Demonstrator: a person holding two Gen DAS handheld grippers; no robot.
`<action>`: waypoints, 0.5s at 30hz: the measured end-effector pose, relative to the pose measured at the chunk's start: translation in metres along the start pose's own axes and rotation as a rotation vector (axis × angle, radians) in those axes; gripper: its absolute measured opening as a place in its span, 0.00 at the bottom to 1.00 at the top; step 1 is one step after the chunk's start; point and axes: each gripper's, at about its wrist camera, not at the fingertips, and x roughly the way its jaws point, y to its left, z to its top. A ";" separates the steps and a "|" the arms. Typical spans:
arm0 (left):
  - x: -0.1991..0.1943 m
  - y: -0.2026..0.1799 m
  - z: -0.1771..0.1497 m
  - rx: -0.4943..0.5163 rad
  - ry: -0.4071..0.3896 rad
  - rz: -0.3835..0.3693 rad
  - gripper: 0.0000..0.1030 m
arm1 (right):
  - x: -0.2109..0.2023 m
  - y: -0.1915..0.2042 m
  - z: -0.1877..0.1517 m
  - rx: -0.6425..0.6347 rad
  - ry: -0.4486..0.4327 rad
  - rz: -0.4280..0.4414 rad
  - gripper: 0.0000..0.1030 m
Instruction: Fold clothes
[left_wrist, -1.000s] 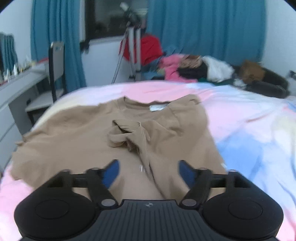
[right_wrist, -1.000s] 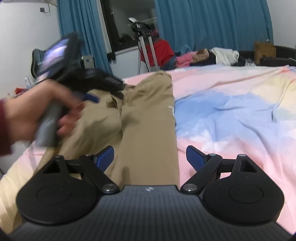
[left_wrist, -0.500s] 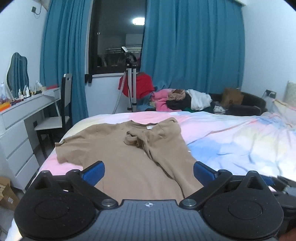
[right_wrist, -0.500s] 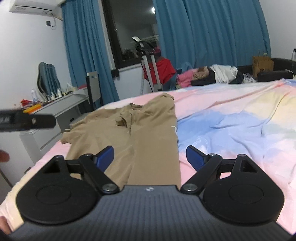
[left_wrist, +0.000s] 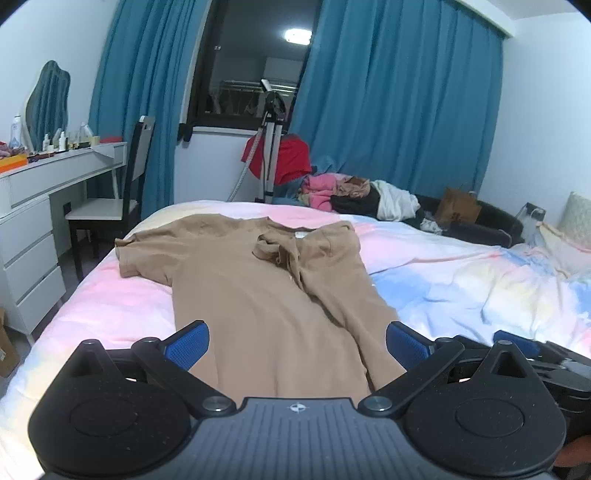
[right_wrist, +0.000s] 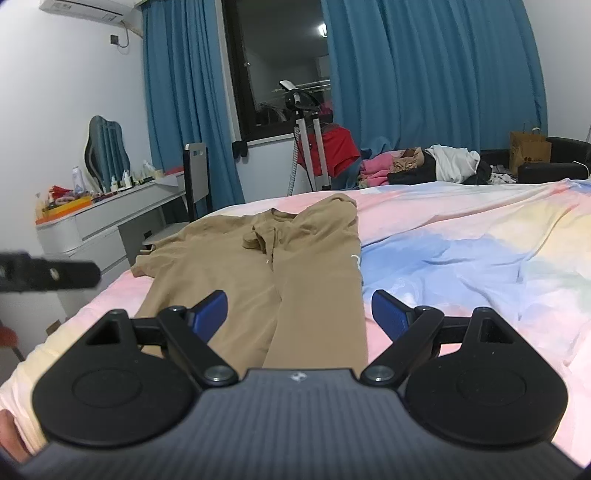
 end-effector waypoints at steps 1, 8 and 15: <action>-0.003 0.005 0.003 0.007 0.000 0.001 1.00 | 0.003 0.001 0.003 0.000 0.008 0.014 0.84; -0.024 0.059 0.017 -0.045 -0.028 0.077 1.00 | 0.050 0.038 0.037 -0.051 0.051 0.119 0.84; -0.021 0.117 0.015 -0.093 -0.014 0.168 1.00 | 0.165 0.127 0.056 -0.097 0.108 0.260 0.83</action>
